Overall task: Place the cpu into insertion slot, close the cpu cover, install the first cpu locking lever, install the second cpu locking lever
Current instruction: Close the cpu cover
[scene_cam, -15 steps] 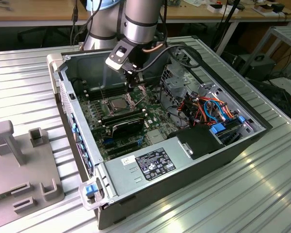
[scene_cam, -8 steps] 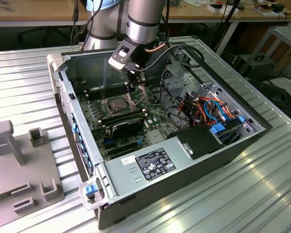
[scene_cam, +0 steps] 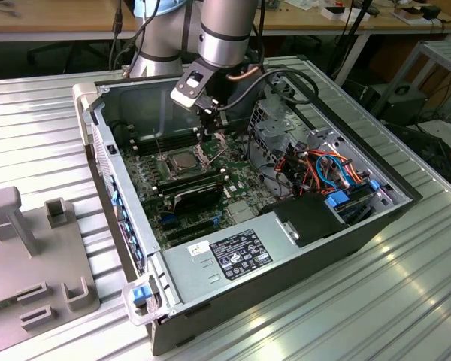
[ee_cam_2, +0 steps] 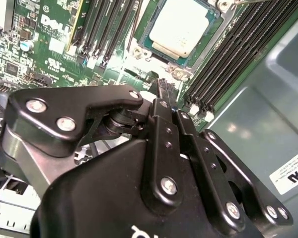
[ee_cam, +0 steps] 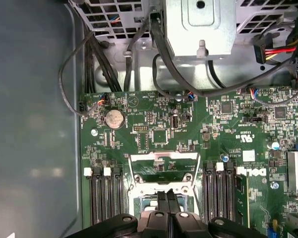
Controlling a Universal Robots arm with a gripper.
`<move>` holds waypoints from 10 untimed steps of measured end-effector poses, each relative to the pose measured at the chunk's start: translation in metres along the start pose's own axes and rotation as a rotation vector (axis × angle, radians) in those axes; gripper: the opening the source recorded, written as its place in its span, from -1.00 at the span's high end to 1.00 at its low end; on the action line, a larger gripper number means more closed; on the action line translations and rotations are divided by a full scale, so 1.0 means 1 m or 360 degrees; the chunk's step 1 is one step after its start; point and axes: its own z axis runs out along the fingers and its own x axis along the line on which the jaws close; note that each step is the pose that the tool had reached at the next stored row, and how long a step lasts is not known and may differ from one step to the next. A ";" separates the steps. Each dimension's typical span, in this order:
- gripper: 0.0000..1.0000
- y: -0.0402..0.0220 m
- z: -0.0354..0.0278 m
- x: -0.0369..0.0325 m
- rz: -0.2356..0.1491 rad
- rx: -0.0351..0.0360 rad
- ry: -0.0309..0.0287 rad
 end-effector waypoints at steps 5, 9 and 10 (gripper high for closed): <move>0.78 0.0064 0.0002 0.0003 0.0000 0.0000 -0.00001; 0.78 0.0144 0.0004 0.0006 0.0000 0.0000 -0.00001; 0.78 0.0160 0.0004 0.0007 0.0000 0.0000 -0.00001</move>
